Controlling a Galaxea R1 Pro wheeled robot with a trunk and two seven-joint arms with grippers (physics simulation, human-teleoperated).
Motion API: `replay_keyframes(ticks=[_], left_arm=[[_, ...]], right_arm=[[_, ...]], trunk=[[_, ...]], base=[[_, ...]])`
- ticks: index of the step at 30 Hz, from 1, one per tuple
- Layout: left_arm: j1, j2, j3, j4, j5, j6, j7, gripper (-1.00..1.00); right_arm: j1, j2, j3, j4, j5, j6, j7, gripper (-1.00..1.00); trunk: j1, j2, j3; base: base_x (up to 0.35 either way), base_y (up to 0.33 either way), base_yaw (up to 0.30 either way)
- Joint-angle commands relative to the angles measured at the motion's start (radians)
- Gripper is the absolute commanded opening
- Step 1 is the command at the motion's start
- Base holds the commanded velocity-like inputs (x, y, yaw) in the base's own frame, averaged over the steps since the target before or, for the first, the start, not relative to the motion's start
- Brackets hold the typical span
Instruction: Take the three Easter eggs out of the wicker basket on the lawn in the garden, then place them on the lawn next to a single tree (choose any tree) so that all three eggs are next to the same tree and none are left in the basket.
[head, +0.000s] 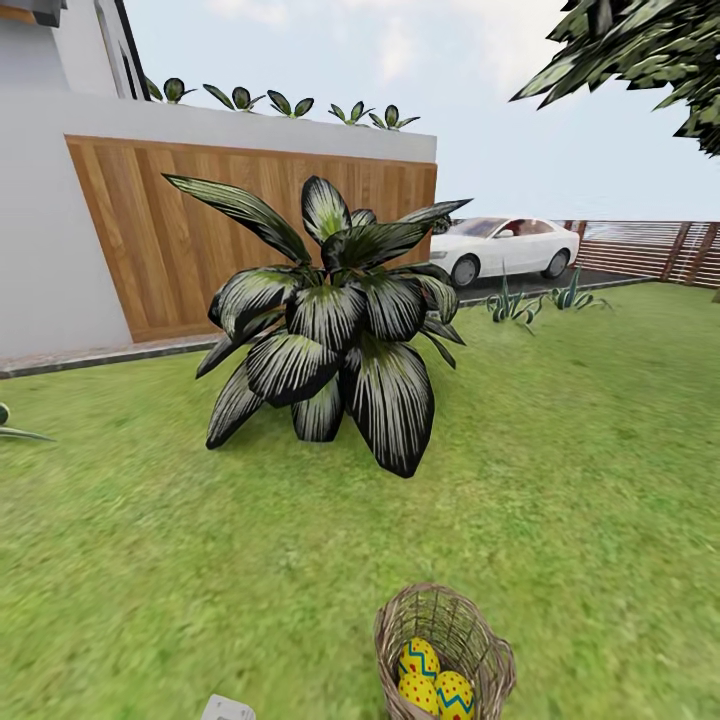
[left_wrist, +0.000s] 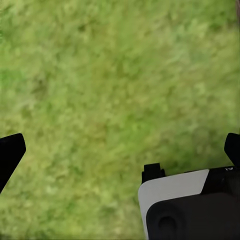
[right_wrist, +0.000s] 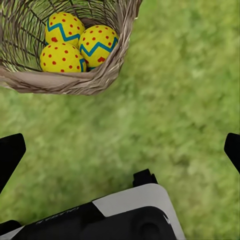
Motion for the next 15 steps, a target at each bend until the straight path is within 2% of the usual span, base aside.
replay_keyframes(ticks=[1,9,15], left_arm=[[0.0,0.001,-0.008,-0.002,0.005,0.006,0.004,1.0],[-0.001,0.001,-0.006,0.001,0.005,0.006,0.003,1.0],[0.0,0.001,-0.007,0.001,0.005,0.006,0.003,1.0]], right_arm=[[0.0,0.0,-0.001,-0.002,-0.01,0.005,0.0,1.0],[0.0,0.002,0.002,-0.002,-0.005,0.006,0.0,1.0],[0.0,0.001,0.004,-0.002,-0.004,0.004,0.0,1.0]], trunk=[[-0.003,0.005,0.001],[-0.034,0.061,0.026],[-0.034,0.061,0.026]], base=[[0.0,0.0,0.0],[0.0,0.0,-0.014],[0.0,0.0,-0.027]])
